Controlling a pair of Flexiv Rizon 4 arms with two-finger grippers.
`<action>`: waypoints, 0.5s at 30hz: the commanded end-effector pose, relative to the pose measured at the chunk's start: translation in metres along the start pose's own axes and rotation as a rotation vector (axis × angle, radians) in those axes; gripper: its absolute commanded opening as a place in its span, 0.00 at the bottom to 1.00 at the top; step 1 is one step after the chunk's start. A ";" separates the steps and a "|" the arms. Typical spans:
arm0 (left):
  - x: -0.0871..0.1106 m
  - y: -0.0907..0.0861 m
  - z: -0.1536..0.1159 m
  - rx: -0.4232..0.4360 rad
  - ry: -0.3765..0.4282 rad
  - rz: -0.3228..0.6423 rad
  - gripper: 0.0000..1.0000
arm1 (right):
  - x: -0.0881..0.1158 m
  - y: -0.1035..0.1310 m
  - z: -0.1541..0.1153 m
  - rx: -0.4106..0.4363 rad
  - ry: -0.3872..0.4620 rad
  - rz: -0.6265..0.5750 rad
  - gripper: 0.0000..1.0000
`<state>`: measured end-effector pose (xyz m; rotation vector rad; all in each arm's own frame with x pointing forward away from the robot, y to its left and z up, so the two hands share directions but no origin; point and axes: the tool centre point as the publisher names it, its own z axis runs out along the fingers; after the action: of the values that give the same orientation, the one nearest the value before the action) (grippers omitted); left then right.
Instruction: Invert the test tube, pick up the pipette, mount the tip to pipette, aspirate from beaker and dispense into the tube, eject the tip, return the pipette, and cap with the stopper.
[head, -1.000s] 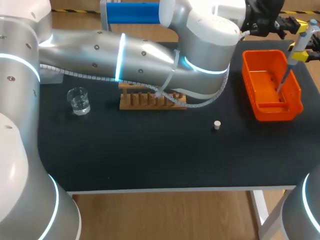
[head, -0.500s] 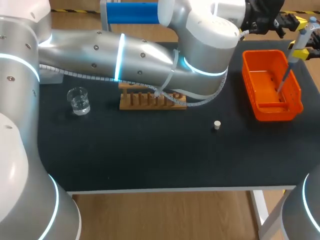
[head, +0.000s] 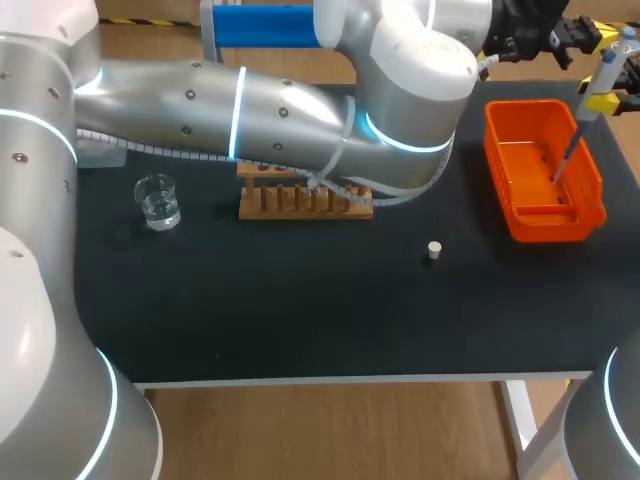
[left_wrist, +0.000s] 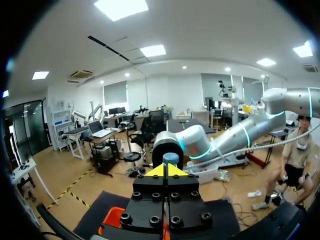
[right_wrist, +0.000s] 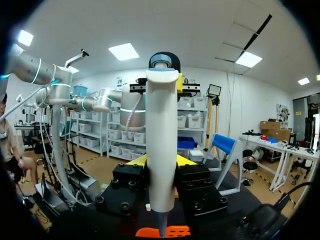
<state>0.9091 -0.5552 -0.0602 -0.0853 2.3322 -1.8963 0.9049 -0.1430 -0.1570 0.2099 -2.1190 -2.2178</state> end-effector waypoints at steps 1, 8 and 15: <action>0.001 -0.002 -0.003 0.099 -0.005 0.006 0.00 | -0.001 0.001 -0.001 0.003 0.003 0.001 0.00; 0.001 -0.008 -0.004 0.105 0.002 0.019 0.00 | -0.001 0.001 -0.001 0.003 0.003 0.001 0.00; 0.004 -0.005 -0.001 0.104 0.014 0.012 0.00 | -0.001 0.001 -0.001 0.003 0.003 0.001 0.00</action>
<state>0.9046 -0.5546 -0.0508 -0.0546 2.3196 -1.9180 0.9048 -0.1430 -0.1569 0.2097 -2.1194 -2.2175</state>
